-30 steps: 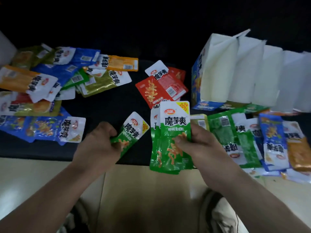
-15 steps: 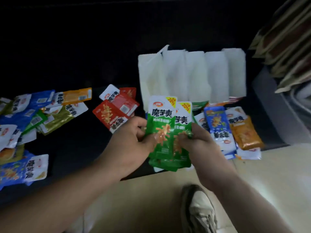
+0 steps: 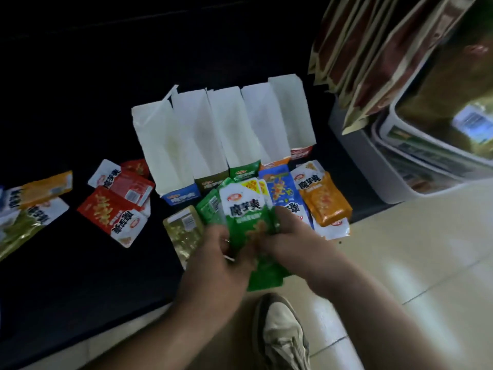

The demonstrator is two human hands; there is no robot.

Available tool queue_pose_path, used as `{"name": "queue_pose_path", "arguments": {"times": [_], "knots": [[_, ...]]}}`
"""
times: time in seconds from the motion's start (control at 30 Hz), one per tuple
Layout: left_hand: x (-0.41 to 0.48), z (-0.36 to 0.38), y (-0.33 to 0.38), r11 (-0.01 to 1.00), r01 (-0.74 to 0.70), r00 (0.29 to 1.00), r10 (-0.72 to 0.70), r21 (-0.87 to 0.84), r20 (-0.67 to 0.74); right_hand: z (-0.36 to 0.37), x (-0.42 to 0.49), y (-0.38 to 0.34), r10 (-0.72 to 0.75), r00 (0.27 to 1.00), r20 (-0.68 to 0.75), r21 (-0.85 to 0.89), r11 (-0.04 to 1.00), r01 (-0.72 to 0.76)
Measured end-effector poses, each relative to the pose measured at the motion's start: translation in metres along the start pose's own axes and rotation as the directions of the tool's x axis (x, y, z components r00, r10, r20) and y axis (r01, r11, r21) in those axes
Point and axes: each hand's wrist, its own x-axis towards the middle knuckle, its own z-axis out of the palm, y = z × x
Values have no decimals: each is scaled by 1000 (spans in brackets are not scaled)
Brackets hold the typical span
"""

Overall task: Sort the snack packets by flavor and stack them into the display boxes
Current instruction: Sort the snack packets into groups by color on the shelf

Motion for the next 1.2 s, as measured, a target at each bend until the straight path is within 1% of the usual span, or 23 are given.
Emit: {"name": "queue_pose_path", "arguments": {"times": [0.03, 0.07, 0.13, 0.17, 0.27, 0.37, 0.43, 0.53, 0.6, 0.7, 0.77, 0.8, 0.83, 0.87, 0.9, 0.93, 1.0, 1.07, 1.17, 1.2], "knots": [[-7, 6, -5, 1000, 2, 999, -1, -25, 39, -5, -1, 4, 27, 1000, 10, -28, 999, -26], [-14, 11, -9, 999, 19, 994, -13, -51, 110, -10, -2, 9, 50, 999, 6, -45, 998, -50], [-22, 18, -19, 997, 39, 971, -21, -71, 240, -16, -4, 19, 80, 996, -41, -54, 995, -83], [-24, 21, -22, 997, 35, 963, -16, -66, 269, -19, -4, 23, 89, 994, -60, -50, 994, -92], [-27, 23, -28, 999, 27, 954, -12, -48, 299, -18, -3, 26, 91, 990, -104, -41, 995, -95], [-27, 15, -39, 1000, 20, 950, -21, 6, 312, -17, -3, 17, 8, 988, -154, -62, 998, -17], [-22, 7, -45, 999, 30, 954, -35, 19, 299, -20, -3, 11, -43, 976, -216, -81, 996, 26], [-8, -4, -54, 999, 26, 966, -19, -25, 257, -15, 2, 8, -132, 949, -286, -157, 983, 90], [1, -11, -61, 999, 26, 982, -20, -25, 186, -2, 9, 9, -220, 936, -276, -223, 962, 160], [12, -22, -72, 1000, 11, 998, -11, 3, 57, 26, 20, 0, -341, 919, -198, -320, 909, 268], [20, -30, -80, 997, -24, 1000, 23, 68, 10, 44, 31, -5, -403, 901, -163, -437, 848, 301], [23, -34, -84, 988, -57, 998, 56, 146, 12, 51, 37, -6, -412, 898, -154, -502, 816, 288], [26, -38, -89, 959, -112, 994, 109, 259, 27, 58, 43, -7, -414, 897, -154, -580, 773, 257], [29, -41, -93, 903, -182, 983, 173, 389, 58, 63, 47, -6, -420, 894, -160, -670, 711, 214], [32, -43, -97, 826, -254, 967, 235, 503, 102, 65, 51, -4, -436, 884, -171, -755, 634, 167], [34, -45, -103, 747, -319, 946, 284, 583, 154, 67, 54, -3, -454, 872, -184, -819, 562, 120], [38, -45, -113, 621, -409, 911, 324, 669, 256, 67, 58, -1, -478, 853, -212, -872, 487, 57], [40, -42, -119, 536, -436, 898, 310, 723, 312, 67, 59, 1, -532, 826, -187, -890, 448, 87], [41, -40, -115, 437, -452, 890, 282, 778, 358, 70, 59, 5, -641, 766, -50, -924, 321, 208], [42, -41, -113, 421, -452, 890, 274, 787, 365, 71, 60, 7, -646, 763, -24, -928, 299, 223]]}}
